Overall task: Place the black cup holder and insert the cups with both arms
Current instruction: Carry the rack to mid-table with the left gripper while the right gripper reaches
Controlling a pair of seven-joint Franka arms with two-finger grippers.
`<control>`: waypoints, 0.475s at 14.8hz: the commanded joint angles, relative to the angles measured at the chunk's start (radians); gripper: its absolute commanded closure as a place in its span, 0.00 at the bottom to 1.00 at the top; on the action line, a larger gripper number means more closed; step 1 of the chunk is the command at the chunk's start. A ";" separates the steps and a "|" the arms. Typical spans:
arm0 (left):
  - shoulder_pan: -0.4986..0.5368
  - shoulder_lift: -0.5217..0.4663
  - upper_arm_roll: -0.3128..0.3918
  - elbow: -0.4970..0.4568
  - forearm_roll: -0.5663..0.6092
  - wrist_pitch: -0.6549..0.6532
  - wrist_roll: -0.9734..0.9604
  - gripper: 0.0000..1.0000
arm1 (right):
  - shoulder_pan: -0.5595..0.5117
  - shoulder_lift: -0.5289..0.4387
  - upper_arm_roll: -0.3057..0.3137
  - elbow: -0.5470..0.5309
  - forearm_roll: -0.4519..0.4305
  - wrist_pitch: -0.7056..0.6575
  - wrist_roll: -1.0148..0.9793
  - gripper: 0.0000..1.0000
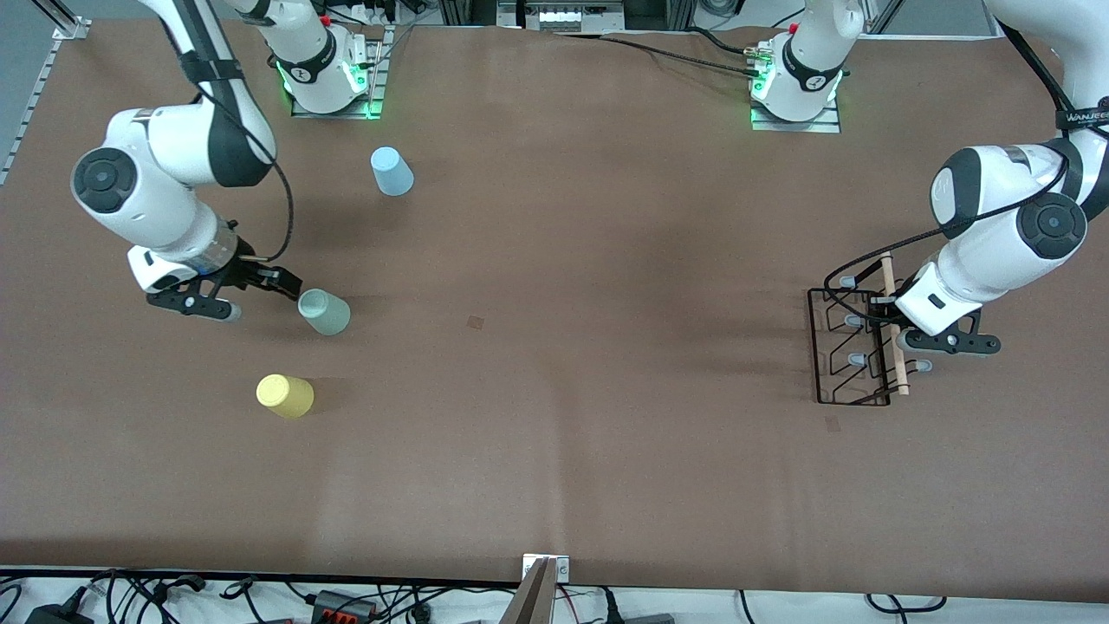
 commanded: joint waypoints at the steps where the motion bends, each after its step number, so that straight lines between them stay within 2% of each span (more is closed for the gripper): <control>1: 0.006 0.003 -0.005 0.002 -0.020 0.001 0.020 0.82 | 0.029 0.030 -0.003 -0.028 0.014 0.093 0.080 0.00; 5: 0.015 0.011 -0.005 0.011 -0.019 0.001 0.023 0.98 | 0.055 0.070 -0.001 -0.043 0.014 0.175 0.117 0.00; 7: 0.017 0.011 -0.005 0.018 -0.019 0.001 0.023 0.99 | 0.055 0.074 -0.001 -0.072 0.013 0.225 0.108 0.00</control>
